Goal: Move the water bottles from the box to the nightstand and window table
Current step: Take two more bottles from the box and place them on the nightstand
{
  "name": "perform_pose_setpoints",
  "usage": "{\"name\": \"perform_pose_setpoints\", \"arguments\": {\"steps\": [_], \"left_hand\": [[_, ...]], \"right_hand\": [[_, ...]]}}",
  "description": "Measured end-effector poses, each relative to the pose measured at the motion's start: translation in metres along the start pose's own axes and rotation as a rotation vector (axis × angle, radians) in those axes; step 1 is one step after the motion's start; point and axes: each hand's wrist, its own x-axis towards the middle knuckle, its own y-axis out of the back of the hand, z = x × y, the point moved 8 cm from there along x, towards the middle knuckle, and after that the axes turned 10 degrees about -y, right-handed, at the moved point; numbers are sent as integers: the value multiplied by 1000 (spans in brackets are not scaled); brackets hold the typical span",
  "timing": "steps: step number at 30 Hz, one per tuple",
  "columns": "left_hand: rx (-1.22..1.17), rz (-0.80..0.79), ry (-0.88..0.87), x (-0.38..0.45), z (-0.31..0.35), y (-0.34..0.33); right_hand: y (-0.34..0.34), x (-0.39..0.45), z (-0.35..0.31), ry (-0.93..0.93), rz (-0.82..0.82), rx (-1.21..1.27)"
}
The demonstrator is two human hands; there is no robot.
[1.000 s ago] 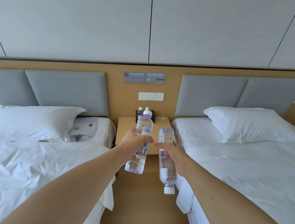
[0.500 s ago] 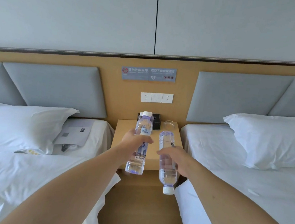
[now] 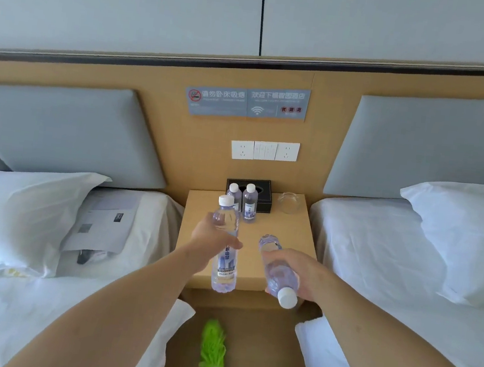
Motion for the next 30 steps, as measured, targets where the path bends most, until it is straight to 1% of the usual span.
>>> {"name": "perform_pose_setpoints", "arguments": {"steps": [1,4,6,9,10,12,15,17,19,22,24,27,30], "left_hand": [[5,-11,5,19,-3,1],[38,-64,28,72,-11,6],[71,-107,43,103,-14,8],[76,-154,73,144,-18,12],[69,-169,87,155,-20,13],[68,-207,103,173,-26,13],[127,-261,95,195,-36,7],[190,-274,84,206,-43,2],[282,-289,70,215,-49,-3],[308,-274,56,228,-58,-13],[367,-266,20,234,-59,-19],[467,-225,-30,243,-61,-30],[516,-180,-61,248,-66,-43]], "right_hand": [[-1,13,-8,-3,10,-23],[4,47,-35,-17,172,-207],[6,66,-54,-58,241,-284],[3,86,-74,-159,221,-266],[-1,92,-78,-177,206,-265],[-5,106,-89,-173,229,-335],[-4,126,-111,-121,349,-527],[-2,139,-131,-49,429,-682],[1,153,-151,42,475,-764],[10,175,-171,121,498,-763],[18,190,-179,158,508,-764],[28,216,-195,223,496,-802],[34,235,-210,277,483,-800]]}}
